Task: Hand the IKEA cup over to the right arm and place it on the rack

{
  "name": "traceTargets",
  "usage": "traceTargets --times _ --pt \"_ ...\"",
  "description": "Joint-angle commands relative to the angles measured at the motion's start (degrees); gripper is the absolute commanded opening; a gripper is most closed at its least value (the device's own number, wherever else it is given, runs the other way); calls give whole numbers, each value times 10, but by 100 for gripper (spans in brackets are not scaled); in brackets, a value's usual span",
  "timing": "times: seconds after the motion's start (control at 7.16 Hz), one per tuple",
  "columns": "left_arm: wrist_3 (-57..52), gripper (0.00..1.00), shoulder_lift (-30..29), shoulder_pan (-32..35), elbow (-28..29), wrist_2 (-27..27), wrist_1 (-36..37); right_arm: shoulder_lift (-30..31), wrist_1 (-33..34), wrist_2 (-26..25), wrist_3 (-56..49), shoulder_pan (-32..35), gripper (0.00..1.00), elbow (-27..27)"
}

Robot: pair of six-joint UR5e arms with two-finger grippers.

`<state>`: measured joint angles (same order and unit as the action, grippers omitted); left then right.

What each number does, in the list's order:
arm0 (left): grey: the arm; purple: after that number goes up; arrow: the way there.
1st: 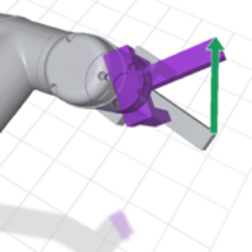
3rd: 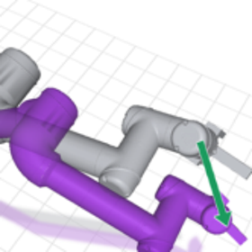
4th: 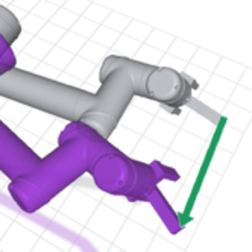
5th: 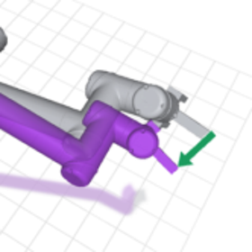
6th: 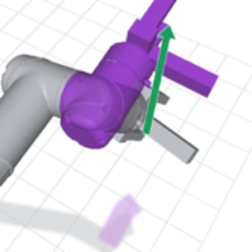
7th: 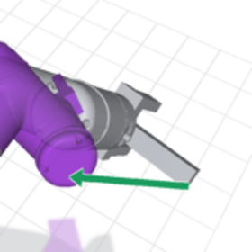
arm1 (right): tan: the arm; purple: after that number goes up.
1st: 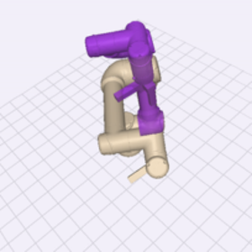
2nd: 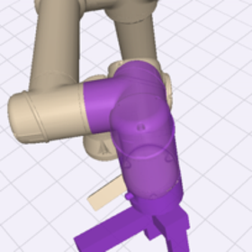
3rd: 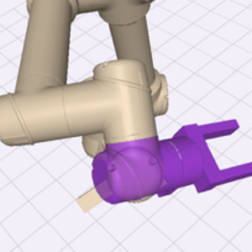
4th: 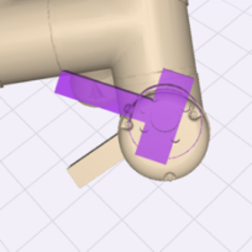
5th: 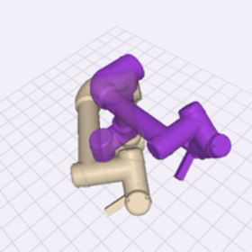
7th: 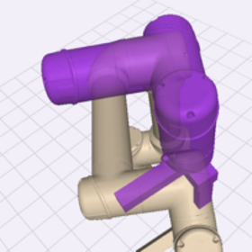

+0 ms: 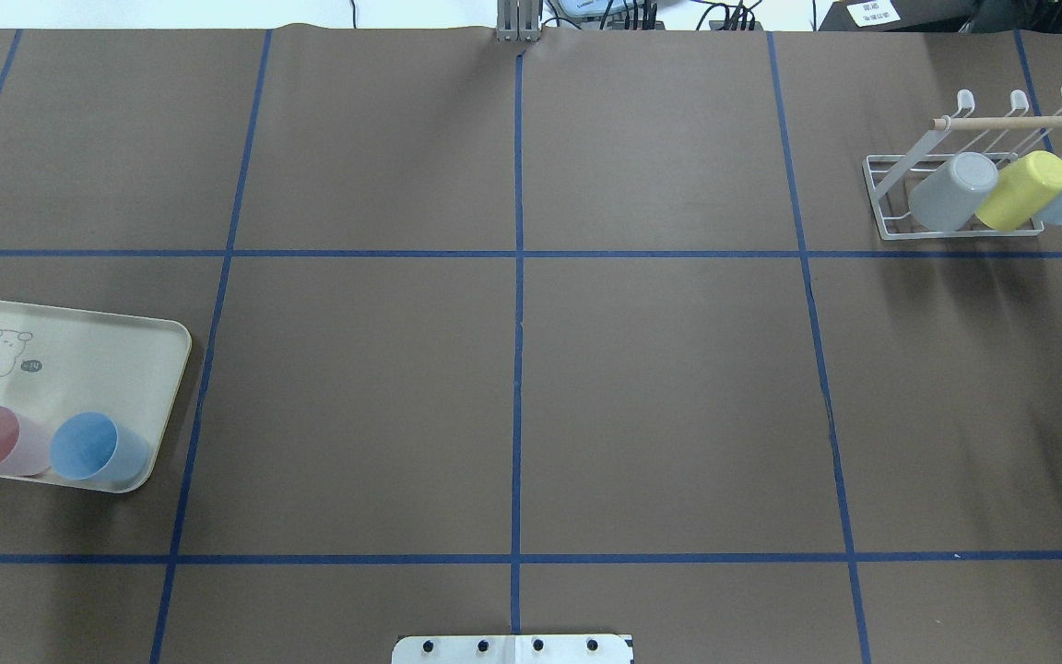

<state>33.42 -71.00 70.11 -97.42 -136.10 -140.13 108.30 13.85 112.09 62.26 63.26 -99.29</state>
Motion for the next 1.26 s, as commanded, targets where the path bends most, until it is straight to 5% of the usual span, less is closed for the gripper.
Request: traceTargets --times 0.0,0.28,0.7,1.12 --pt "2 0 -38 50 -8 -5 19 -26 -1 0 63 -3 100 0" --pt "41 0 -129 50 -31 -20 133 -65 -1 5 66 -17 100 -1" --pt "357 0 -266 12 -22 -66 134 -148 0 -1 211 -84 100 -3" --pt "528 0 -407 -89 -7 -29 130 -260 27 -25 383 -127 100 3"
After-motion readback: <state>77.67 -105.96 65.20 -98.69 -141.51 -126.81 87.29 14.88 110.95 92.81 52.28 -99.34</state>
